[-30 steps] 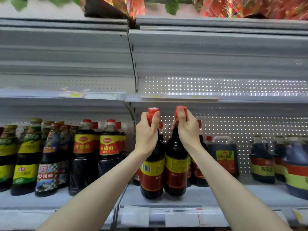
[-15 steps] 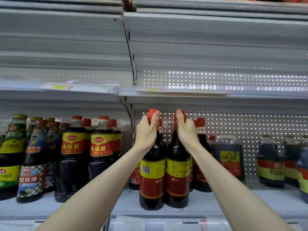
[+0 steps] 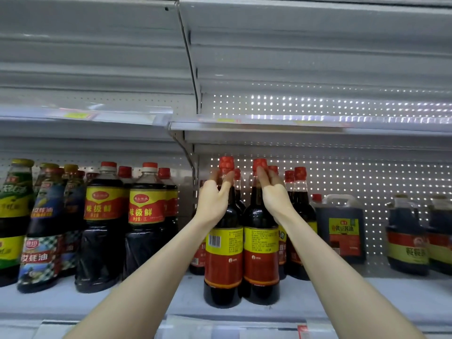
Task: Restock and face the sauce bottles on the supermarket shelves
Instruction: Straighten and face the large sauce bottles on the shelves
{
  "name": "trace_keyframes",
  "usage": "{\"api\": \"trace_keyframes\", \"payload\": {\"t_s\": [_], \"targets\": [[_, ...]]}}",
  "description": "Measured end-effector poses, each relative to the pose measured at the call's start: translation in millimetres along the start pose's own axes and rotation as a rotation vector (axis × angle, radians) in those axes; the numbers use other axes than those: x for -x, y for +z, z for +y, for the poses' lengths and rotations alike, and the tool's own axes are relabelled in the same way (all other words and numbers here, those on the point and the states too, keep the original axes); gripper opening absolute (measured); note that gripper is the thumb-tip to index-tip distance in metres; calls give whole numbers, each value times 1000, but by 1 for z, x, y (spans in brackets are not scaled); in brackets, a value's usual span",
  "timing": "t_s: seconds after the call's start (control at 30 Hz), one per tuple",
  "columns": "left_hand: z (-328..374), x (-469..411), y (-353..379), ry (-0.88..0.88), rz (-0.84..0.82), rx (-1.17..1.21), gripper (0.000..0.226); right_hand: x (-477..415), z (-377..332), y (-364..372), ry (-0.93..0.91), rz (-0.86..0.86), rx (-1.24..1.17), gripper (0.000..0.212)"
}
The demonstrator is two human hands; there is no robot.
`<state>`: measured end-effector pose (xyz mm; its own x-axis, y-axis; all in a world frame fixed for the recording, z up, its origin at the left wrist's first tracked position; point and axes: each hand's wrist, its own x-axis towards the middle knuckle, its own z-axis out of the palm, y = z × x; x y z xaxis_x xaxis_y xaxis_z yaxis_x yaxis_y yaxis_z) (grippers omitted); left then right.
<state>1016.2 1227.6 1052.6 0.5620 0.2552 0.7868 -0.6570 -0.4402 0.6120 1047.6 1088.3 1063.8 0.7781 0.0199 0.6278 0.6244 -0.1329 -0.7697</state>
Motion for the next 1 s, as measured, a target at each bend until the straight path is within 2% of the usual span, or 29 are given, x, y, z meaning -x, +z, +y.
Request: {"api": "trace_keyframes", "payload": {"t_s": [0.1,0.17,0.27,0.37,0.47,0.53,0.63,0.77,0.9,1.0], "targets": [[-7,21,-2,-32,-18,7,38,16,11,-2,-62,-19,23,61],[-14,37,-4,-112,-48,-2,49,31,27,-4,-74,-27,29,56],[-28,68,-7,-160,-118,79,71,59,48,-5,-40,-39,-22,60],[-42,94,-12,-183,-193,203,83,82,60,-5,-26,-57,-65,69],[-55,107,-13,-231,-206,238,82,96,70,-9,-12,-89,-55,74],[-56,111,-14,-257,-219,239,72,101,76,-12,13,-129,-60,70],[-51,109,-24,-300,-307,211,66,105,82,-18,52,-176,-56,58],[-43,106,-42,-394,-418,190,66,105,89,-24,93,-207,-58,58],[-43,106,-44,-399,-392,192,69,100,88,-29,91,-231,-28,55],[-45,105,-37,-385,-337,105,70,100,87,-32,83,-231,-26,52]]}}
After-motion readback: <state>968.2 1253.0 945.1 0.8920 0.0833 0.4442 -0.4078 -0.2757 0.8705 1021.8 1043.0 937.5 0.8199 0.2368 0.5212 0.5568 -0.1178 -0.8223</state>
